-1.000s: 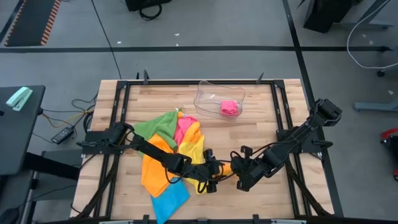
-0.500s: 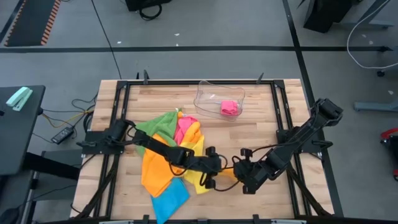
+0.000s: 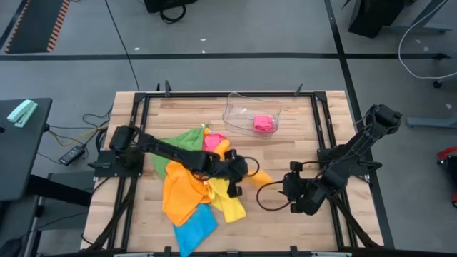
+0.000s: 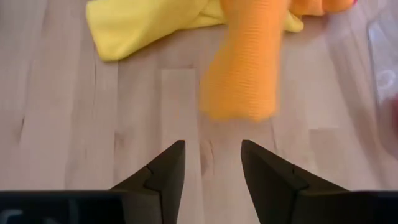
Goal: Fold microfiber towels
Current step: Fold the right orange microfiber cloth
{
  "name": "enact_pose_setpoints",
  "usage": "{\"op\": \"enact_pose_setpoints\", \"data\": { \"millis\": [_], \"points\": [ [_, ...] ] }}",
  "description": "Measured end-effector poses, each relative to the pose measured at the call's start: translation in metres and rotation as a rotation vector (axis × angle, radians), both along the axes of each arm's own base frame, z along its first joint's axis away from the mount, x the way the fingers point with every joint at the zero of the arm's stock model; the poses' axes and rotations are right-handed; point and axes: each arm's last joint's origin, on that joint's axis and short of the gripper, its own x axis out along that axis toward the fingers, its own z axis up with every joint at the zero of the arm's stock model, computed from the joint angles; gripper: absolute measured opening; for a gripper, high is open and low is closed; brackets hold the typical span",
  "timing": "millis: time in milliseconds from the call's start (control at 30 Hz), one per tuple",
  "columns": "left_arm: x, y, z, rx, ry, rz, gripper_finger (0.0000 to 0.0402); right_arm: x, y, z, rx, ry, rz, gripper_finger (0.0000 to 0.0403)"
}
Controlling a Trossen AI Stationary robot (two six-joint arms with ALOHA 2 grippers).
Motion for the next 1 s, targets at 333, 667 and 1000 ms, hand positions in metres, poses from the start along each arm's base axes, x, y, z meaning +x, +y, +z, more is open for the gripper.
{"op": "enact_pose_setpoints", "data": {
  "millis": [333,667,1000],
  "points": [
    [0.003,0.064,0.024,-0.076,0.141,0.063,0.0020,-0.015,-0.019,-0.031,-0.040,-0.123,-0.054,0.0141],
    [0.003,0.147,0.082,0.010,0.140,0.145,0.0032,-0.025,-0.033,-0.052,-0.174,-0.136,-0.088,0.0126],
    [-0.013,0.228,0.104,0.028,0.065,0.293,0.0034,-0.024,-0.033,-0.050,-0.193,-0.192,-0.134,0.0121]
  ]
}}
